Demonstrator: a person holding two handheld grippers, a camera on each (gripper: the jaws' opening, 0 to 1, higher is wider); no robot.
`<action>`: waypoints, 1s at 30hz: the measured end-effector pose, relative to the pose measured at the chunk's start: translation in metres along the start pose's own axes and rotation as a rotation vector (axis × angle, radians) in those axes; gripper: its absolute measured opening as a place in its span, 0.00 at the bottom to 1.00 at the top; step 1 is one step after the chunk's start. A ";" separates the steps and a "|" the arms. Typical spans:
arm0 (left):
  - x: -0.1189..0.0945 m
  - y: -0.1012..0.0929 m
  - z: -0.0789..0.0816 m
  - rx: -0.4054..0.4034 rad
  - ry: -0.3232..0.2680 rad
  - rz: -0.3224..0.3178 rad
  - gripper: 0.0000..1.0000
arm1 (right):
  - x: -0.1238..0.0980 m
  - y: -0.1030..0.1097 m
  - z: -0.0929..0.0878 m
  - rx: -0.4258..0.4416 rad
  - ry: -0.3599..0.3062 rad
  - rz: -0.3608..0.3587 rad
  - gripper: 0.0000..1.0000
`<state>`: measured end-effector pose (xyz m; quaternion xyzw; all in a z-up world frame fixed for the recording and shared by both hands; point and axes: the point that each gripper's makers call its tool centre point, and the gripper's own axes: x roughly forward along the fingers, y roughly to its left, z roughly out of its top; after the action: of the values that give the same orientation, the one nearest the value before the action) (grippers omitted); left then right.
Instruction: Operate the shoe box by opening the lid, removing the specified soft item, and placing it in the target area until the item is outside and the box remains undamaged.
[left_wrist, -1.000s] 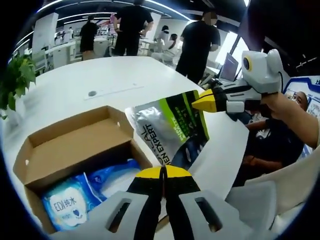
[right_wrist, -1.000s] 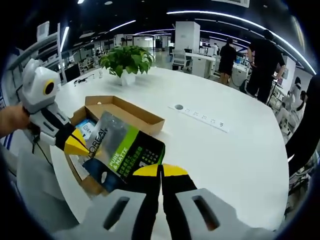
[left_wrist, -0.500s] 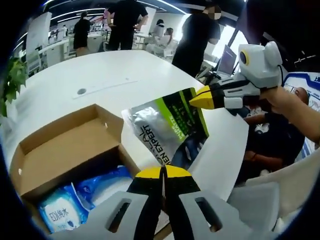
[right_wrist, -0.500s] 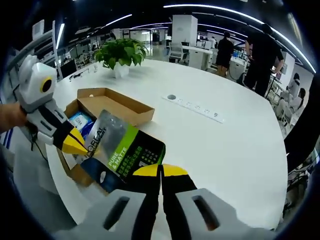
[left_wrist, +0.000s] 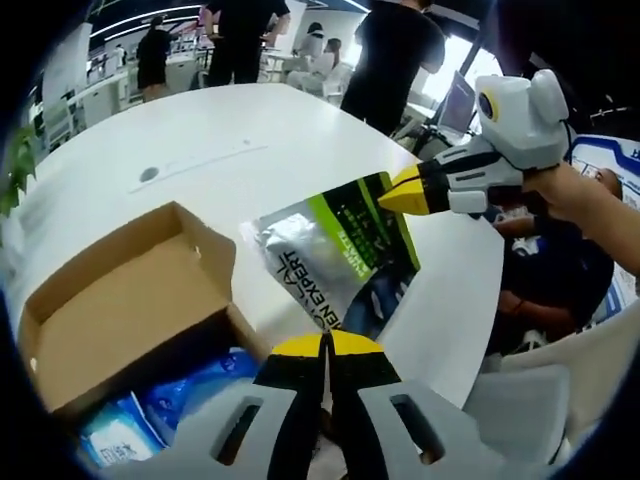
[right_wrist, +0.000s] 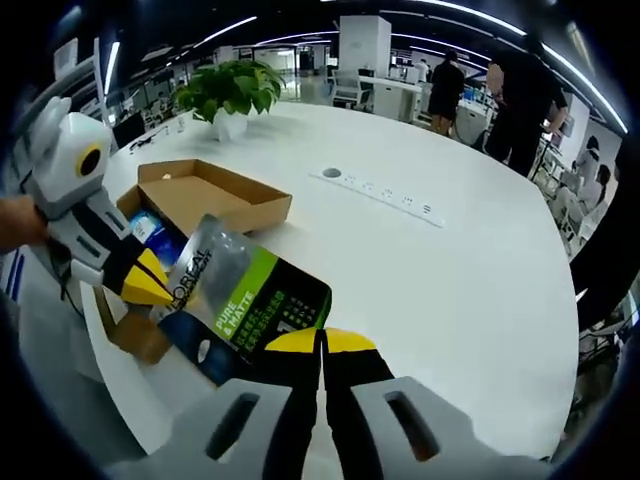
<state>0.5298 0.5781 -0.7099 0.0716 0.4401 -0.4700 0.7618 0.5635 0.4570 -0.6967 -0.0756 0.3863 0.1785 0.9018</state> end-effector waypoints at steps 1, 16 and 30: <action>0.002 0.000 0.000 0.005 0.005 0.000 0.00 | 0.002 -0.002 -0.001 0.002 0.004 -0.002 0.00; 0.034 0.000 -0.005 0.275 0.151 0.056 0.00 | 0.022 -0.018 -0.023 0.041 0.038 -0.018 0.00; 0.061 0.004 -0.017 0.441 0.281 0.076 0.00 | 0.038 -0.028 -0.041 0.096 0.043 -0.032 0.00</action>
<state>0.5334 0.5490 -0.7665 0.3169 0.4256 -0.5110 0.6762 0.5708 0.4298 -0.7522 -0.0421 0.4126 0.1438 0.8985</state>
